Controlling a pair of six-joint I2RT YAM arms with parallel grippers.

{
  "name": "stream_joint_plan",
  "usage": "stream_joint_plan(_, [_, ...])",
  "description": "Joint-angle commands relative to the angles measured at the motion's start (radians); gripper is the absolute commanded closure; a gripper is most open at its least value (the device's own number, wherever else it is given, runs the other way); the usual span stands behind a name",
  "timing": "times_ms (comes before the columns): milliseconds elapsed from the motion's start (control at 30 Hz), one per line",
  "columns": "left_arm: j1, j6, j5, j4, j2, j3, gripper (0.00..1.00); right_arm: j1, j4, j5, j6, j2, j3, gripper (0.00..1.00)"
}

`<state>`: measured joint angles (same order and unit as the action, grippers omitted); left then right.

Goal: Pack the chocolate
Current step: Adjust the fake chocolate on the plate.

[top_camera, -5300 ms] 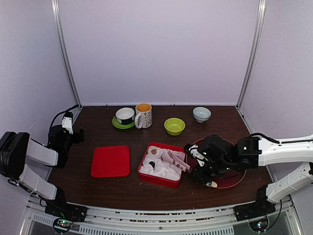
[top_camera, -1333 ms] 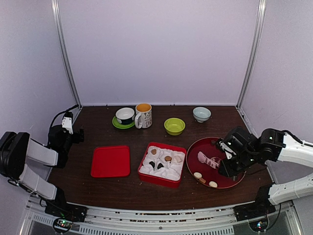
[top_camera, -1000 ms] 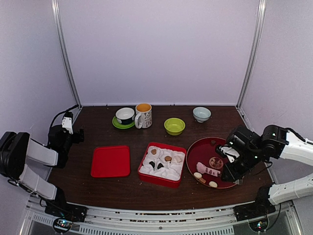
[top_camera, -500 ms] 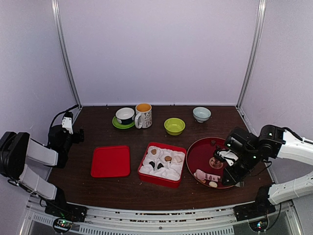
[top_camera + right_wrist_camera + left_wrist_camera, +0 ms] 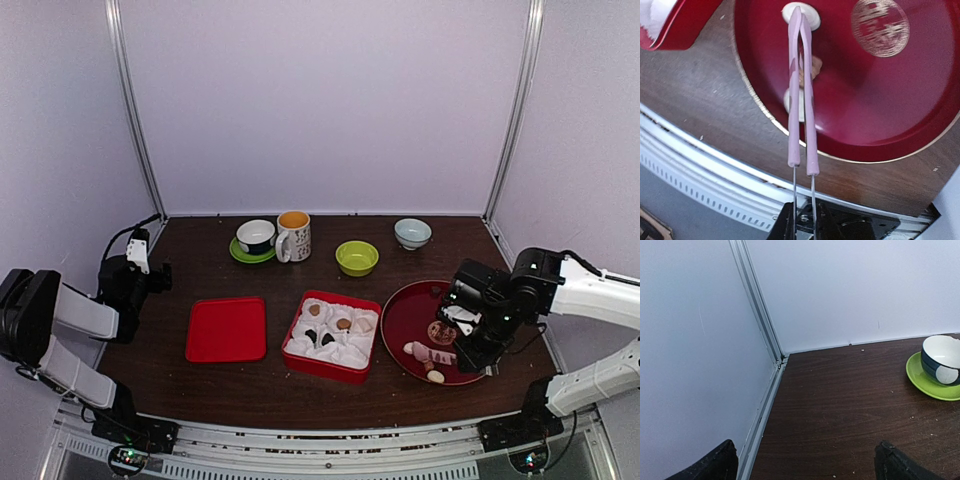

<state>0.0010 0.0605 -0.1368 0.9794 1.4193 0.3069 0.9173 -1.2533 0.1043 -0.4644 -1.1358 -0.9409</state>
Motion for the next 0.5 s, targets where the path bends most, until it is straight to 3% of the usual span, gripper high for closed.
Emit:
stream_joint_plan(0, [0.010,-0.004,0.008,0.058,0.006,0.011,0.02,-0.006,-0.100,-0.279,-0.038,-0.043,-0.111,0.91])
stream_joint_plan(267, [0.010,-0.004,0.009,0.056,0.005,0.011,0.02,-0.005,-0.084,-0.092,0.044,0.003,-0.147,0.92])
stream_joint_plan(467, [0.009,-0.004,0.008,0.058,0.006,0.011,0.02,-0.005,-0.162,0.085,0.081,0.048,-0.146,0.92])
